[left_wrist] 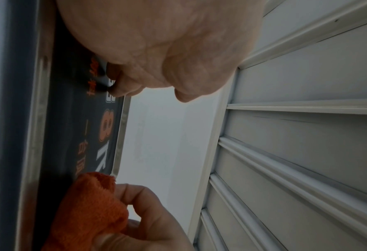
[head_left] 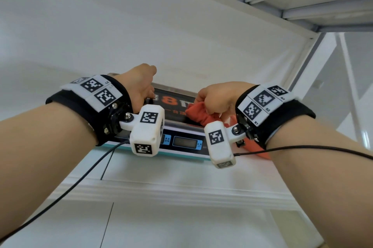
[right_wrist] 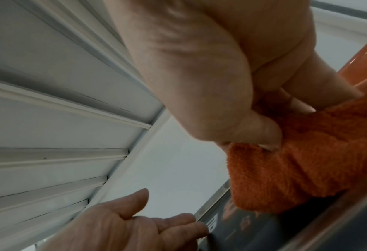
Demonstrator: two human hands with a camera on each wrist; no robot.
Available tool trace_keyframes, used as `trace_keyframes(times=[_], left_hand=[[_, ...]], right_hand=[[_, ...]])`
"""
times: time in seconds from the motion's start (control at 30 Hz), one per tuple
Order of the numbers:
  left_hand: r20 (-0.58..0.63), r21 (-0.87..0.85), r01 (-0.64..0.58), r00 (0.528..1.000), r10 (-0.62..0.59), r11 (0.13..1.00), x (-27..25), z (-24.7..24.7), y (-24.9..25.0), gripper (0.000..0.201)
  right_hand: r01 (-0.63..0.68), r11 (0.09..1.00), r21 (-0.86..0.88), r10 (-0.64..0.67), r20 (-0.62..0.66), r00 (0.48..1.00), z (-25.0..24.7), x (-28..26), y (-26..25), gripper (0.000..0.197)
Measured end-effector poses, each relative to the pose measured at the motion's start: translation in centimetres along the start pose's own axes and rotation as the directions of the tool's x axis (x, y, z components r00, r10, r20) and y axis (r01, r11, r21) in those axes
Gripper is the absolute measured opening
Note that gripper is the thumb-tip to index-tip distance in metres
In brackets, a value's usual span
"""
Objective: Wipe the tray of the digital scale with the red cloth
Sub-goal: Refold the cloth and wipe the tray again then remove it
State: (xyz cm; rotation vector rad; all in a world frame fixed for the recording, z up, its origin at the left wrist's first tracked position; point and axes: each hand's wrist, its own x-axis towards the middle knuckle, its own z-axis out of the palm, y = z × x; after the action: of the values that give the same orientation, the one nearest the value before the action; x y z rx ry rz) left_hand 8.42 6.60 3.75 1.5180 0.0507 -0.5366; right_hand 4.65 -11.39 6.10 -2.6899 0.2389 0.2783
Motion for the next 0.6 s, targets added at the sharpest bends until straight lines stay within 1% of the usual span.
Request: trace_keyframes(times=[0.03, 0.1, 0.13, 0.2, 0.23, 0.27, 0.3, 0.37, 0.4, 0.43, 0.5, 0.6], left_hand=[[-0.007, -0.012, -0.012, 1.000, 0.012, 1.000, 0.1, 0.1, -0.1, 0.072], [-0.023, -0.015, -0.023, 0.999, 0.023, 1.000, 0.3, 0.3, -0.2, 0.069], [-0.026, -0.008, -0.024, 0.999, 0.024, 1.000, 0.4, 0.4, -0.2, 0.069], [-0.023, -0.001, -0.020, 1.000, 0.020, 1.000, 0.6, 0.4, -0.2, 0.072], [-0.023, -0.003, -0.019, 1.000, 0.019, 1.000, 0.7, 0.4, -0.2, 0.072], [-0.022, -0.009, -0.017, 1.000, 0.017, 1.000, 0.8, 0.3, -0.2, 0.072], [-0.025, -0.013, -0.014, 1.000, 0.013, 1.000, 0.8, 0.2, -0.3, 0.072], [-0.024, -0.019, -0.012, 1.000, 0.011, 1.000, 0.9, 0.1, -0.3, 0.071], [-0.018, -0.030, -0.011, 1.000, 0.010, 0.999, 1.0, 0.0, -0.2, 0.071], [-0.020, -0.029, -0.014, 1.000, 0.014, 0.999, 0.9, -0.1, -0.2, 0.071], [-0.007, -0.032, -0.007, 1.000, 0.007, 0.999, 1.0, -0.1, -0.2, 0.071], [0.003, -0.044, 0.003, 1.000, -0.003, 0.999, 1.2, -0.1, -0.2, 0.072]], right_hand=[[0.010, 1.000, 0.017, -0.010, 0.000, 1.000, 0.1, -0.1, -0.1, 0.035], [0.047, 0.995, 0.093, -0.048, 0.006, 0.999, 0.3, -0.5, -0.4, 0.024], [0.070, 0.987, 0.145, -0.073, 0.016, 0.997, 0.5, -0.8, -0.6, 0.022], [0.115, 0.965, 0.235, -0.123, 0.019, 0.992, 0.6, -1.2, -0.9, 0.026], [0.104, 0.963, 0.247, -0.109, 0.006, 0.994, 0.5, -1.2, -0.9, 0.025], [0.079, 0.970, 0.232, -0.074, -0.033, 0.997, 0.4, -1.0, -0.9, 0.022], [0.049, 0.982, 0.183, -0.034, -0.081, 0.996, 0.1, -0.9, -0.8, 0.025], [-0.028, 1.000, 0.002, 0.028, -0.160, 0.987, -0.4, -0.8, -0.2, 0.027], [-0.060, 0.998, -0.021, 0.055, -0.171, 0.984, -0.6, -0.6, 0.2, 0.023], [-0.076, 0.997, 0.003, 0.076, -0.160, 0.984, -0.6, -0.7, 0.6, 0.016], [-0.083, 0.996, 0.042, 0.088, -0.130, 0.988, -0.5, -0.5, 1.1, 0.011], [-0.080, 0.994, 0.075, 0.085, -0.063, 0.994, -0.2, -0.1, 1.3, 0.010]])
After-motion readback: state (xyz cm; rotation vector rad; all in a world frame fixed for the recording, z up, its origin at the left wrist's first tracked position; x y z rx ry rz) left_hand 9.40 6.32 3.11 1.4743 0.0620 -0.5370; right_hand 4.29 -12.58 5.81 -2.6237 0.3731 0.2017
